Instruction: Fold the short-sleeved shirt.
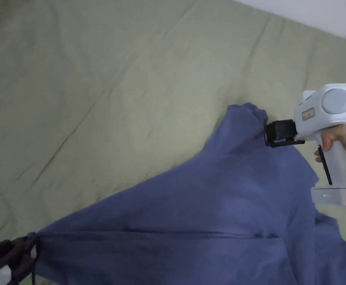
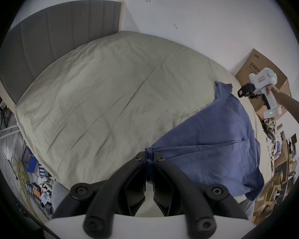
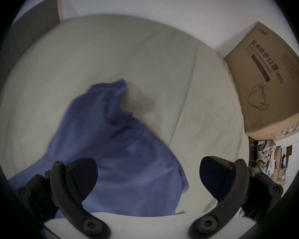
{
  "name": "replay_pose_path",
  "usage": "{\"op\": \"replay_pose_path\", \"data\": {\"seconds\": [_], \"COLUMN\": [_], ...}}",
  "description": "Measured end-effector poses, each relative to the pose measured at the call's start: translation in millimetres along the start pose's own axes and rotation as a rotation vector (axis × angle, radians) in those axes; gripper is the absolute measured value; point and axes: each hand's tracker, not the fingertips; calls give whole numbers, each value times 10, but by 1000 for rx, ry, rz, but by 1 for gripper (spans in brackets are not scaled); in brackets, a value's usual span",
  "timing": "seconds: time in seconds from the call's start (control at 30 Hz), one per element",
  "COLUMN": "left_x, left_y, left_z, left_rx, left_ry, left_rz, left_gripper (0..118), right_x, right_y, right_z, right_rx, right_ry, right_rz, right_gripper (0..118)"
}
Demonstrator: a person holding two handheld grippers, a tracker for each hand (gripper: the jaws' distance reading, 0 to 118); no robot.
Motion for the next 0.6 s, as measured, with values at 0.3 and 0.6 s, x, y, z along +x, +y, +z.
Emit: {"op": "replay_pose_path", "data": {"seconds": [0.3,0.6], "left_x": [143,45], "left_y": [60,1], "left_z": [-258,-192], "left_rx": [-41,1], "left_ry": [65,47], "left_rz": [-24,47], "left_gripper": [3,3], "right_x": [77,212], "right_y": [217,25], "right_z": [-657,125], "right_rx": [-56,94], "right_ry": [136,245], "right_rz": [-47,-99], "right_gripper": [77,2]}}
